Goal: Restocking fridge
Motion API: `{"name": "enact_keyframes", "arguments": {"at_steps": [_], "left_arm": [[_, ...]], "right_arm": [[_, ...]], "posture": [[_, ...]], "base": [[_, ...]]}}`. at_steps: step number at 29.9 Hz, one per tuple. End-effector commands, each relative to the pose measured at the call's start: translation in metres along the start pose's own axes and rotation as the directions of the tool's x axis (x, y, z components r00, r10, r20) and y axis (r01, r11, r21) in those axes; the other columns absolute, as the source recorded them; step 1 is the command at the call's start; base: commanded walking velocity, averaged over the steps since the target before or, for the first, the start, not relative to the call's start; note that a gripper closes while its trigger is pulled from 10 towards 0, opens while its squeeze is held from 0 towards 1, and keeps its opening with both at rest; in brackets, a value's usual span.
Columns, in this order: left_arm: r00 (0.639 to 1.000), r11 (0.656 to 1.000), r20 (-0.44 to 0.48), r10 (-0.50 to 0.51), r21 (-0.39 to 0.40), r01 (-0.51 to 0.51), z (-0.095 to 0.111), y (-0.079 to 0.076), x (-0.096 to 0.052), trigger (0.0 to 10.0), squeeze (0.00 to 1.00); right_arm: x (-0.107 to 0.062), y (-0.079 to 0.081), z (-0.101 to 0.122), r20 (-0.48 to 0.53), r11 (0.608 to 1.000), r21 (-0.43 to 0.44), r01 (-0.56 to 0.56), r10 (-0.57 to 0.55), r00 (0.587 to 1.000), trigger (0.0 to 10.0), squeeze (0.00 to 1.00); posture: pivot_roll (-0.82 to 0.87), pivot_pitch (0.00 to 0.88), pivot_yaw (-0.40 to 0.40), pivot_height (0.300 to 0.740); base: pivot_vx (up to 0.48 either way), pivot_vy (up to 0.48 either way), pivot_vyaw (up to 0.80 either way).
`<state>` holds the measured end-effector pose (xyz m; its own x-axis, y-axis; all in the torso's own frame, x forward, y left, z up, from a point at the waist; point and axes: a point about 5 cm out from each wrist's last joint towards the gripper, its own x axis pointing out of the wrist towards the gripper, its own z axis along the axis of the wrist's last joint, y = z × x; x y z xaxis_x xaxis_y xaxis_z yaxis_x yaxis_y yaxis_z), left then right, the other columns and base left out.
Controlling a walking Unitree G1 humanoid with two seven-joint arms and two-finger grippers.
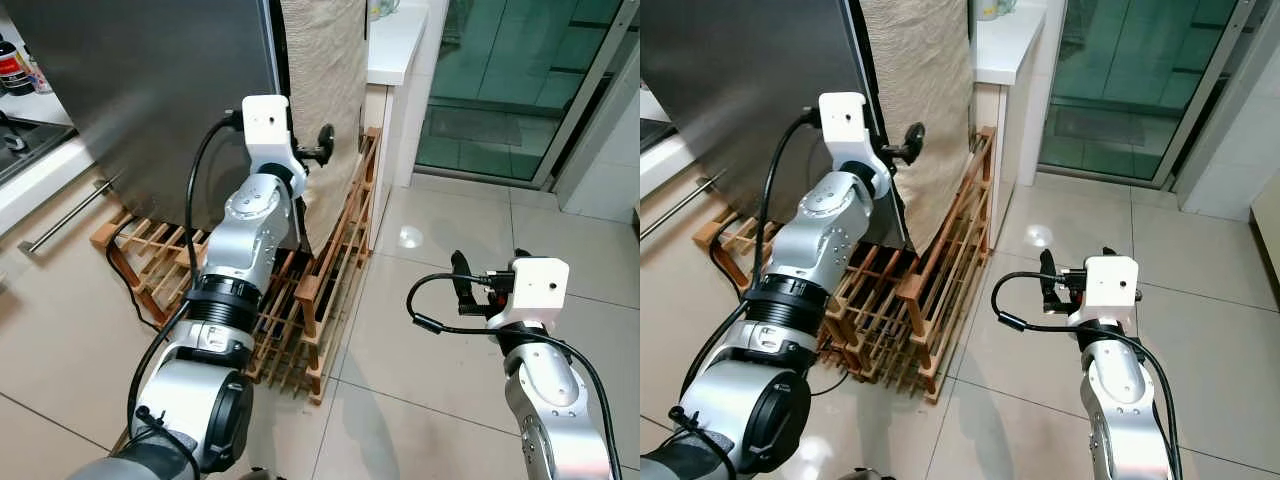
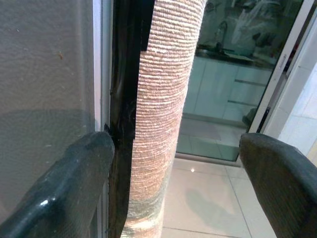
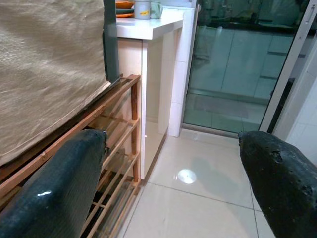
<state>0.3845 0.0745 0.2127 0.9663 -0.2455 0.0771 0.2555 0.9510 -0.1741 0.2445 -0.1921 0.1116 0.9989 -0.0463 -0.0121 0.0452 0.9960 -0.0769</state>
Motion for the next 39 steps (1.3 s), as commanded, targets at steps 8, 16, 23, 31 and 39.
{"name": "enact_keyframes", "arguments": {"at_steps": [8, 16, 23, 31, 39], "left_arm": [[0.999, 1.0, 0.022, -0.025, 0.012, 0.025, 0.007, -0.019, 0.016, 10.0, 0.0], [0.999, 0.999, -0.02, -0.032, -0.003, 0.032, -0.003, -0.035, 0.024, 10.0, 0.0], [0.862, 0.828, 0.049, -0.505, -0.254, 0.5, -0.007, -0.126, 0.015, 10.0, 0.0], [0.482, 0.451, 0.15, -0.863, -0.197, 0.87, -0.002, -0.201, -0.021, 10.0, 0.0], [0.4, 0.369, 0.191, -0.896, -0.18, 0.912, 0.003, -0.2, -0.027, 10.0, 0.0]], "right_arm": [[0.0, 0.0, 0.006, 0.018, 1.0, 0.002, 0.008, -0.008, 1.0, 10.0, 0.0], [0.0, 0.001, 0.006, 0.019, 1.0, 0.002, 0.008, -0.008, 1.0, 10.0, 0.0], [-0.007, -0.006, 0.004, 0.007, 0.997, 0.016, 0.071, -0.071, 0.997, 10.0, 0.0], [-0.009, -0.001, 0.001, -0.008, 0.998, 0.025, 0.063, -0.063, 0.998, 10.0, 0.0], [-0.002, -0.001, 0.0, -0.011, 0.998, 0.019, 0.051, -0.051, 0.999, 10.0, 0.0]], "posture": [[-0.16, 0.0, 0.097, 0.74], [-0.17, 0.0, 0.107, 0.74], [-0.22, 0.0, 0.139, 0.74], [-0.22, 0.0, 0.138, 0.74], [-0.2, 0.0, 0.123, 0.74]], "base": [[0.0, 0.0, 0.0], [0.0, 0.0, 0.0], [0.0, 0.0, 0.0], [0.0, 0.0, 0.0], [0.0, 0.0, 0.0]]}}
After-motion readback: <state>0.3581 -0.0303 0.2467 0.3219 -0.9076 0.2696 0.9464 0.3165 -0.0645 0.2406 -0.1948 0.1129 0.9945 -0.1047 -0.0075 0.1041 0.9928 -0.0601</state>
